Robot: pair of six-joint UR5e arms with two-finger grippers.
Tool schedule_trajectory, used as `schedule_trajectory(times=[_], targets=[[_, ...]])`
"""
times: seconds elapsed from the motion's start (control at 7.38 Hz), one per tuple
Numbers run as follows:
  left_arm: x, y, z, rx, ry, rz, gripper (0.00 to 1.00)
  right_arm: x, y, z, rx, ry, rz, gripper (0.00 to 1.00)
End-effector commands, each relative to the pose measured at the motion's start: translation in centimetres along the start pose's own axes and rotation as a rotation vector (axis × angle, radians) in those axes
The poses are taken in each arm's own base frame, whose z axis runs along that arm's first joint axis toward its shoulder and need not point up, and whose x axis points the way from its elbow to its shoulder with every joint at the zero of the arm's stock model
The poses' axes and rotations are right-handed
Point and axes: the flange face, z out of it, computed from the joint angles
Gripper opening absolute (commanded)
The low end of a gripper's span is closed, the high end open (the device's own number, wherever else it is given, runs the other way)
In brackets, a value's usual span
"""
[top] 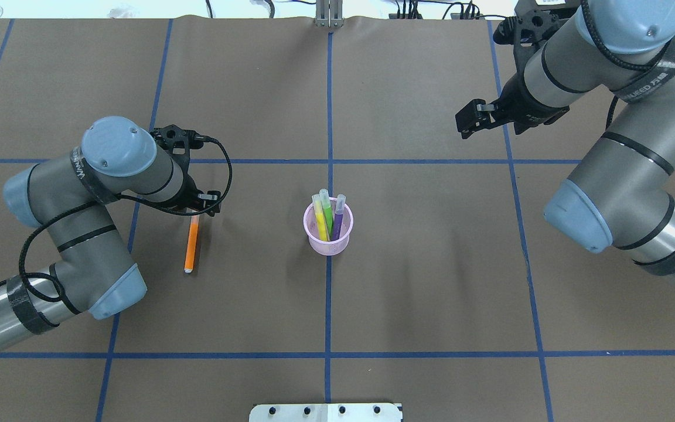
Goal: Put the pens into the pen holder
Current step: 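Withdraw the right gripper while the left gripper descends toward the orange marker, then close the left gripper on the orange marker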
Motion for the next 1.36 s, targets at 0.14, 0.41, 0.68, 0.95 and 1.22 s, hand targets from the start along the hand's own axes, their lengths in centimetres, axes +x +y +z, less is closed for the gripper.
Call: schedule_trajectory(times=[0.14, 0.41, 0.68, 0.95, 1.22], targets=[[0.2, 0.1, 0.1, 0.013, -0.008, -0.024, 0.52, 0.1, 0.0, 0.1, -0.001, 0.001, 0.000, 1.00], [-0.4, 0.4, 0.4, 0.010, -0.015, -0.027, 0.50, 0.1, 0.1, 0.1, -0.002, 0.002, 0.001, 1.00], [-0.1, 0.7, 0.6, 0.005, -0.015, -0.025, 0.50, 0.2, 0.1, 0.1, -0.001, 0.003, 0.001, 1.00], [-0.1, 0.9, 0.8, 0.001, -0.016, -0.022, 0.48, 0.2, 0.0, 0.1, 0.000, 0.003, 0.002, 1.00], [0.0, 1.3, 1.1, 0.000, -0.021, -0.019, 0.46, 0.3, 0.1, 0.1, -0.001, 0.004, 0.003, 1.00]])
